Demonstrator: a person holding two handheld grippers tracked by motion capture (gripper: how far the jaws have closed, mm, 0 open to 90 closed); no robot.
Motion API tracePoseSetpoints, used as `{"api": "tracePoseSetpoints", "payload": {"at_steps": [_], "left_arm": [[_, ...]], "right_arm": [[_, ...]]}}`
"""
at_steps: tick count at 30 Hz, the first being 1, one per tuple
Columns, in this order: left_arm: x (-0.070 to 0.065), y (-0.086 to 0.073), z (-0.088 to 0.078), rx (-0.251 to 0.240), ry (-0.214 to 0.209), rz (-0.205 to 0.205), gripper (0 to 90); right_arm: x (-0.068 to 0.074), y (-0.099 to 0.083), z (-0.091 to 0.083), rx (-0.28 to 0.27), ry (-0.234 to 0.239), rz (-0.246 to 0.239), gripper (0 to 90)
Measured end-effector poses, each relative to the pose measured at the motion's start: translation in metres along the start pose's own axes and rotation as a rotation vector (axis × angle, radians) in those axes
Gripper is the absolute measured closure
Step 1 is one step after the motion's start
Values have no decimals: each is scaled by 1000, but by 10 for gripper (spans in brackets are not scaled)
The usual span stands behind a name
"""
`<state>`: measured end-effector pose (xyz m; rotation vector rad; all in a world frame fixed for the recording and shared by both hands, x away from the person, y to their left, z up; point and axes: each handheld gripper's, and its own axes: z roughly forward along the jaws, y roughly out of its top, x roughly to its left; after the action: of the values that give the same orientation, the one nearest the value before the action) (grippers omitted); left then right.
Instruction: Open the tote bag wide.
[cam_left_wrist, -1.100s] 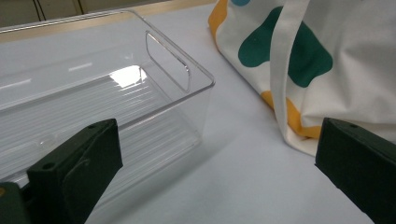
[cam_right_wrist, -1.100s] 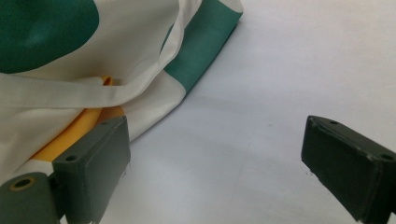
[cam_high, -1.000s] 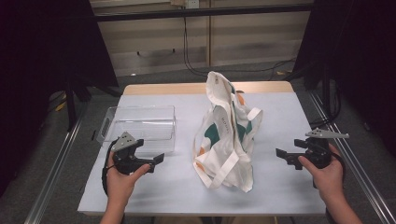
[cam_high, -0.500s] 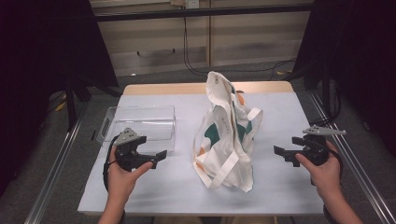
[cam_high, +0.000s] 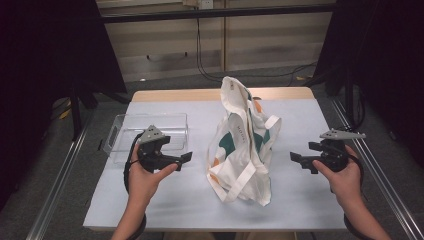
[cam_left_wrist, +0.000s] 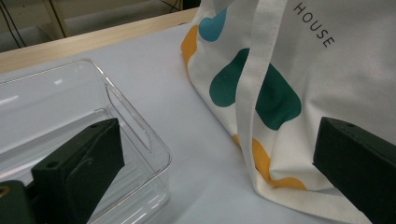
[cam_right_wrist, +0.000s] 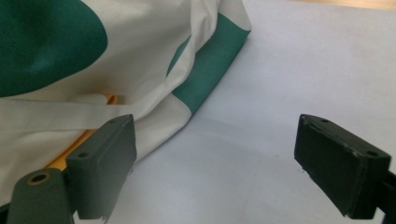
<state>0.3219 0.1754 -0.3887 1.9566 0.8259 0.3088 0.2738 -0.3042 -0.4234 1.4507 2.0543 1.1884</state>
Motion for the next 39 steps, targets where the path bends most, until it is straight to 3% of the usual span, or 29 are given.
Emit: {"api": "tracePoseSetpoints", "payload": {"at_steps": [12,15,19,28,33,39], "left_arm": [[-6,11,19,20,-19,27,58],[-10,14,25,31,-40,32,64],[-11,17,27,15,-42,28,70],[-12,22,31,29,-40,48,85],[-13,25,36,36,-66,44,97],[-15,29,40,35,-68,49,105]], "right_arm": [[10,16,5,-8,14,-24,143],[12,19,8,3,12,-29,143],[15,23,7,5,14,-30,161],[25,33,11,0,10,-50,158],[29,37,15,2,15,-55,158],[37,44,16,-6,21,-73,158]]}}
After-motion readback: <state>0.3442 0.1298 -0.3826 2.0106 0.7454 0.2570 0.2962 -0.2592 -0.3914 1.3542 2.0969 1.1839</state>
